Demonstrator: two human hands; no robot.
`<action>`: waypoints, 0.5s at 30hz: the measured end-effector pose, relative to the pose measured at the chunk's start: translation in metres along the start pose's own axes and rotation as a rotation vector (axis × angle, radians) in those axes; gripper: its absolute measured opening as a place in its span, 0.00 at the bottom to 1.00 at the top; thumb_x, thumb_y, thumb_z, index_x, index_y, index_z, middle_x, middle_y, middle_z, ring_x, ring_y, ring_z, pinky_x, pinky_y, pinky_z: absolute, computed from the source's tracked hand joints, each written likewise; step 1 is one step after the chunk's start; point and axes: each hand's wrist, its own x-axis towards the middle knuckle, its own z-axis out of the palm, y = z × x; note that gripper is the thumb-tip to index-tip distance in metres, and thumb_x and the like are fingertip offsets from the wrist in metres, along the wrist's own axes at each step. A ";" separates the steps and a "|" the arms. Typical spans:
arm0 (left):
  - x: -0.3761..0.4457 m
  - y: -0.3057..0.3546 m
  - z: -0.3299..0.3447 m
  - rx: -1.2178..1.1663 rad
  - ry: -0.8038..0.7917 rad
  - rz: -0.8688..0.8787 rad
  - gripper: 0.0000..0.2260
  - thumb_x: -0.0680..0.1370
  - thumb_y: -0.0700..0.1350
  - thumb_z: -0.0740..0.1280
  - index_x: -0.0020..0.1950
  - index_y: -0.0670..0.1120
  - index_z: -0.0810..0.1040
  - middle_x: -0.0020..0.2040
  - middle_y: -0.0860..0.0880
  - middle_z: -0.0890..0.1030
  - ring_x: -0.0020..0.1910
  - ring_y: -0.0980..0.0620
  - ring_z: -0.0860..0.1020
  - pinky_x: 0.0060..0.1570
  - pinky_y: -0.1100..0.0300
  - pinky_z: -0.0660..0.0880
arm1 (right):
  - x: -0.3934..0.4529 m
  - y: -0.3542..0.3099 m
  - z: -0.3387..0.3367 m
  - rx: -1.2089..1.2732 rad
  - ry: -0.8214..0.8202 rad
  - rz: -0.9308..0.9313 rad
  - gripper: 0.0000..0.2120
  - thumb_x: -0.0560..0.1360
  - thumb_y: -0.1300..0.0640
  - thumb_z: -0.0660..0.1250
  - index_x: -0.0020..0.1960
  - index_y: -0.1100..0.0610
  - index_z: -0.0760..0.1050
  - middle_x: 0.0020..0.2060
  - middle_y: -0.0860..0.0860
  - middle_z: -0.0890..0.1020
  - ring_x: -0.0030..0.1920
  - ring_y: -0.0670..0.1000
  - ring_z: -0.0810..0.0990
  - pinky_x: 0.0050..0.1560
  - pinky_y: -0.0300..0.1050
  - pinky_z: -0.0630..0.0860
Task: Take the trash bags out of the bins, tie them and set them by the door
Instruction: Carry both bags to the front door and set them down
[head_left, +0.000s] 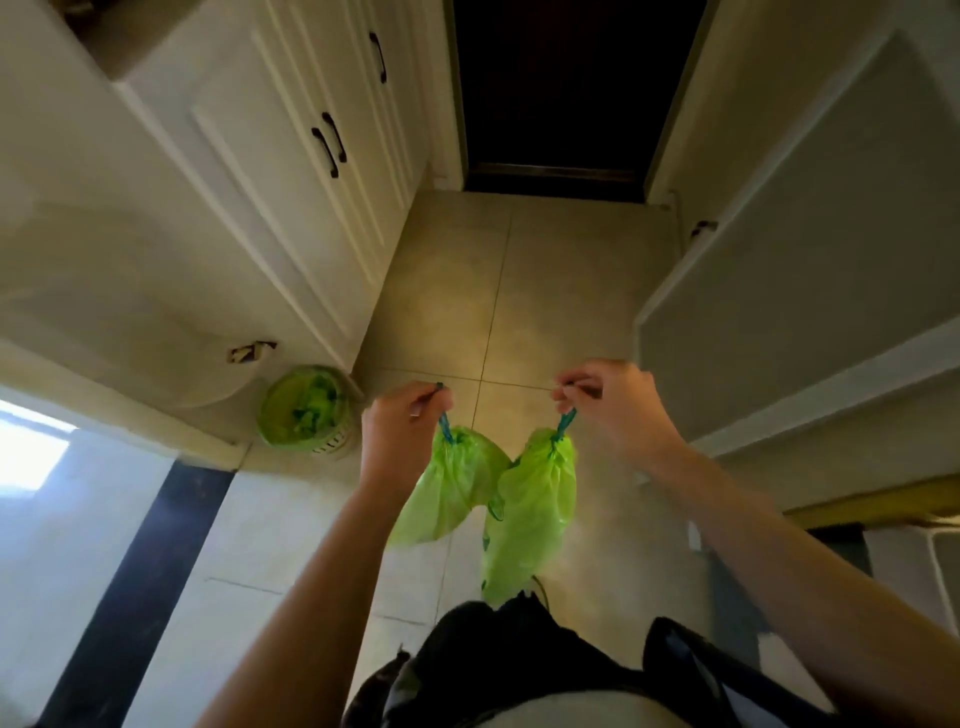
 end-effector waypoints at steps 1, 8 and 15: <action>0.021 0.005 0.005 0.016 0.004 0.003 0.05 0.74 0.42 0.70 0.40 0.45 0.84 0.27 0.59 0.76 0.29 0.66 0.75 0.32 0.74 0.67 | 0.022 -0.002 -0.004 -0.004 0.001 -0.002 0.09 0.74 0.68 0.64 0.43 0.55 0.77 0.35 0.51 0.83 0.29 0.34 0.79 0.38 0.25 0.75; 0.162 0.034 0.048 -0.024 -0.021 0.027 0.04 0.74 0.42 0.71 0.45 0.43 0.84 0.33 0.62 0.79 0.34 0.70 0.78 0.40 0.69 0.73 | 0.169 -0.013 -0.029 -0.060 0.026 -0.011 0.09 0.73 0.69 0.63 0.47 0.62 0.81 0.36 0.52 0.83 0.28 0.31 0.78 0.34 0.20 0.70; 0.312 0.059 0.092 -0.054 -0.071 0.035 0.03 0.74 0.41 0.71 0.46 0.46 0.84 0.36 0.55 0.81 0.33 0.69 0.78 0.38 0.76 0.73 | 0.326 -0.022 -0.049 -0.054 0.040 -0.013 0.09 0.73 0.69 0.64 0.46 0.59 0.79 0.36 0.53 0.83 0.29 0.38 0.80 0.44 0.38 0.81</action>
